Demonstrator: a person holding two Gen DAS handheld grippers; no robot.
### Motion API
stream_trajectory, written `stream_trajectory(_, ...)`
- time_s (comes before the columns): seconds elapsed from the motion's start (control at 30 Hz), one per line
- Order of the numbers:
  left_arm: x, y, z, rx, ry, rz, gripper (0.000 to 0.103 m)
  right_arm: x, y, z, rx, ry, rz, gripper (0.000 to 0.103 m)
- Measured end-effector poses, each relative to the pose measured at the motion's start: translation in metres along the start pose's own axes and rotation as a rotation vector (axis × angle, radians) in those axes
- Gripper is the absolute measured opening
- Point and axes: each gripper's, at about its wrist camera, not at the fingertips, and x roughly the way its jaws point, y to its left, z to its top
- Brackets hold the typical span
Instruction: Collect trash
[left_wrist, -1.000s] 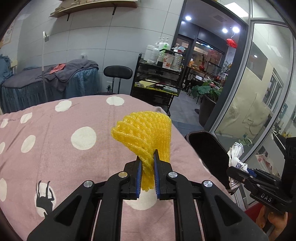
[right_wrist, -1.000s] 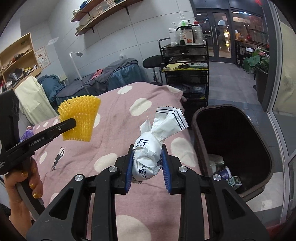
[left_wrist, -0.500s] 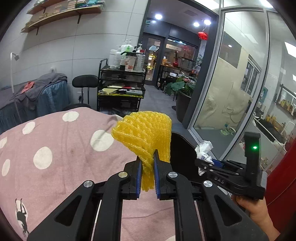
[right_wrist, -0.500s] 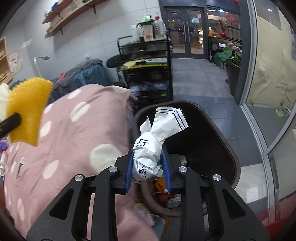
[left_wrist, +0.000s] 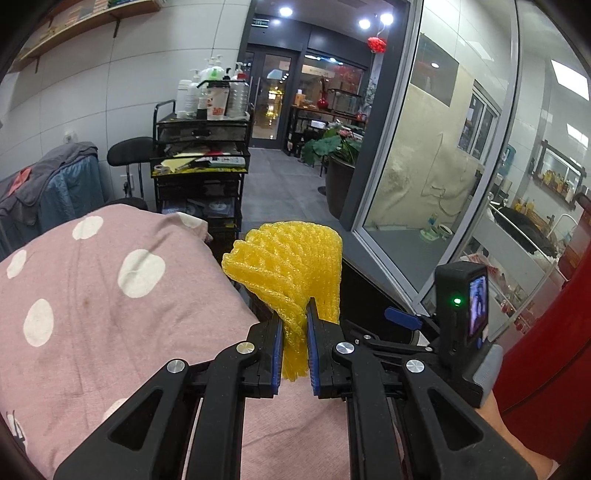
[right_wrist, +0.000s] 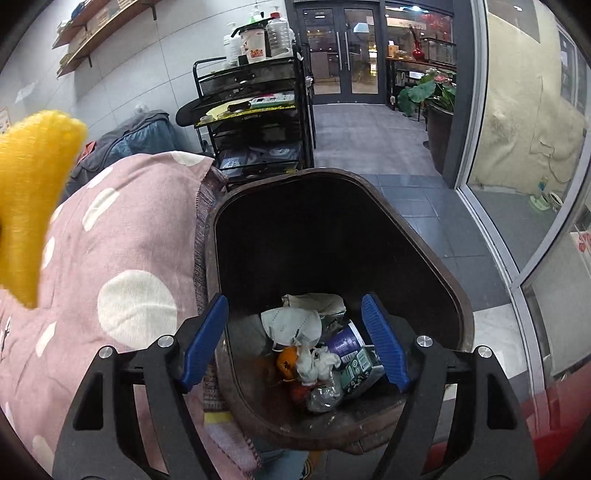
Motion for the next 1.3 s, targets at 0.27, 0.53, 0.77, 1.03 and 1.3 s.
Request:
stream_trajectory(0.27, 0.024, -0.011, 0.009, -0.001, 0.035, -0.042, 0.011, -0.034, -0.013, -0.011, 0.032, -0.031, -0.010, 0.075)
stream_trajectory(0.53, 0.059, -0.043, 0.019, 0.073, 0.077, -0.044, 0.011, -0.066, -0.015, -0.026, 0.071, -0.087, -0.024, 0.082)
stream_trajectory(0.77, 0.090, -0.057, 0.020, 0.140, 0.134, -0.031, 0.011, -0.090, -0.021, -0.040, 0.082, -0.107, -0.054, 0.083)
stream_trajectory(1.03, 0.113, -0.054, 0.012, 0.139, 0.198, 0.010, 0.048, -0.103, -0.024, -0.051, 0.099, -0.108, -0.076, 0.084)
stream_trajectory(1.3, 0.105, -0.055, 0.007, 0.140, 0.155, 0.012, 0.081, -0.108, -0.028, -0.060, 0.109, -0.103, -0.094, 0.087)
